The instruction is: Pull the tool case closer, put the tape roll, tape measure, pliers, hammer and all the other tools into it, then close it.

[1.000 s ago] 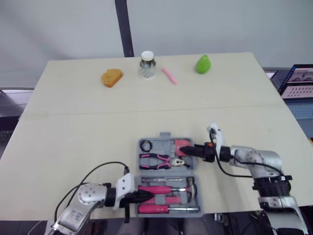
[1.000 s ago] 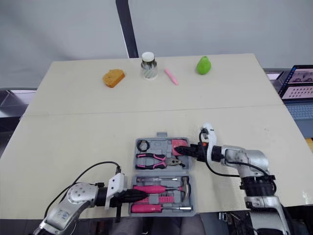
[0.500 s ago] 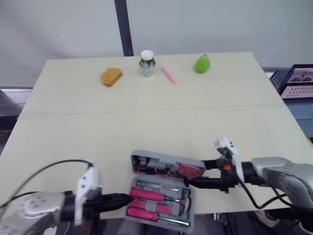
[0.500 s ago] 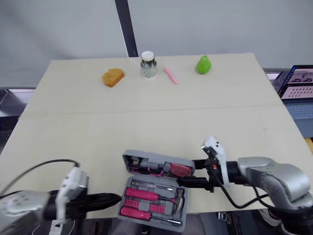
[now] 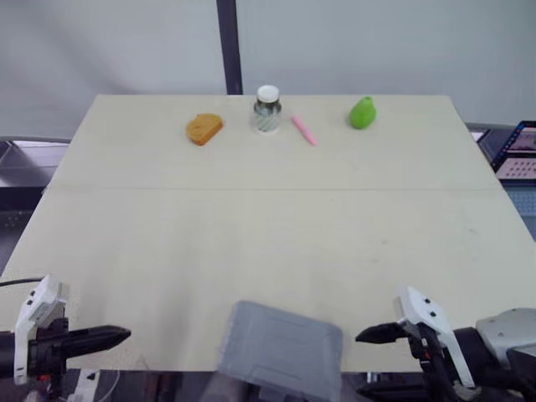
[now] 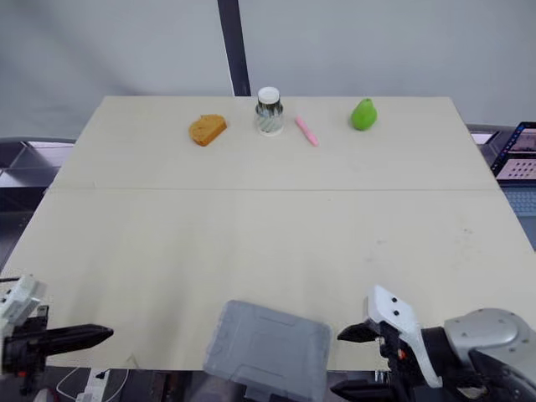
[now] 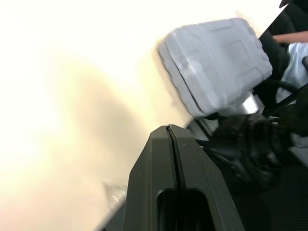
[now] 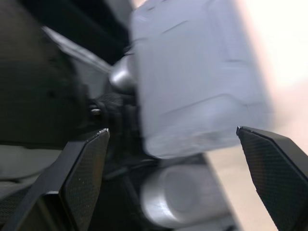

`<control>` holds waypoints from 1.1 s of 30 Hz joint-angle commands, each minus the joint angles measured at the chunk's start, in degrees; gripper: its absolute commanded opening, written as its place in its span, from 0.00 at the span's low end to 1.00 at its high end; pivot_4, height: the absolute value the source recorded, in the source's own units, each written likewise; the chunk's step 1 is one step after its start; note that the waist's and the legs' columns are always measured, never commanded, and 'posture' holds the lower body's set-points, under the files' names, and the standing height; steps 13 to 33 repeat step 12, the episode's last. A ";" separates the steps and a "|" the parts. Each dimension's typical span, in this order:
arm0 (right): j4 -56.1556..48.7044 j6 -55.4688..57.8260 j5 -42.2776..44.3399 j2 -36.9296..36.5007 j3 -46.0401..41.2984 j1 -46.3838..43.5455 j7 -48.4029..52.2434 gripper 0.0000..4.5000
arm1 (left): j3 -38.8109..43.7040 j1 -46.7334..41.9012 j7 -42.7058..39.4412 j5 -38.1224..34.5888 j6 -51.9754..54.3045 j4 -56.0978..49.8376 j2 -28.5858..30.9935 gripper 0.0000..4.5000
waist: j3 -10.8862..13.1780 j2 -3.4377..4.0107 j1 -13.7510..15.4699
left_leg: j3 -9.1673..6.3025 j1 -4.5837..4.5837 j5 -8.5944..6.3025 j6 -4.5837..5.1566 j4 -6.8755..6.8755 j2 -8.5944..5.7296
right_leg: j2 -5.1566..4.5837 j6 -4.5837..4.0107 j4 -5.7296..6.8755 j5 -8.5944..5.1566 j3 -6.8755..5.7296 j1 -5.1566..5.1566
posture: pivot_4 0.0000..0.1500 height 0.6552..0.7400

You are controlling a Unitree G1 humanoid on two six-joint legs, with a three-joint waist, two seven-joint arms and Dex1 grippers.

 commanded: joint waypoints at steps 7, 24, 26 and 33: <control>8.77 -20.75 -11.82 8.62 -1.97 3.74 0.49 1.00 | -7.20 -6.23 7.45 9.40 -10.47 0.51 -7.78 0.00 | -0.01 -0.03 -1.20 | 0.34 0.18 -0.02 -0.17 -0.01 0.37 | 0.17 0.03 0.13 0.02 -0.13 -0.01 | 1.00 1.00; 12.37 -24.99 -14.16 9.61 -0.32 2.84 0.33 1.00 | -8.62 -7.82 8.06 9.58 -11.22 0.46 -9.13 0.00 | -0.01 -0.03 -1.45 | 0.35 0.33 0.08 -0.31 0.09 0.41 | 0.16 0.03 0.51 0.02 -0.09 0.00 | 1.00 1.00; 12.37 -24.99 -14.16 9.61 -0.32 2.84 0.33 1.00 | -8.62 -7.82 8.06 9.58 -11.22 0.46 -9.13 0.00 | -0.01 -0.03 -1.45 | 0.35 0.33 0.08 -0.31 0.09 0.41 | 0.16 0.03 0.51 0.02 -0.09 0.00 | 1.00 1.00; 12.37 -24.99 -14.16 9.61 -0.32 2.84 0.33 1.00 | -8.62 -7.82 8.06 9.58 -11.22 0.46 -9.13 0.00 | -0.01 -0.03 -1.45 | 0.35 0.33 0.08 -0.31 0.09 0.41 | 0.16 0.03 0.51 0.02 -0.09 0.00 | 1.00 1.00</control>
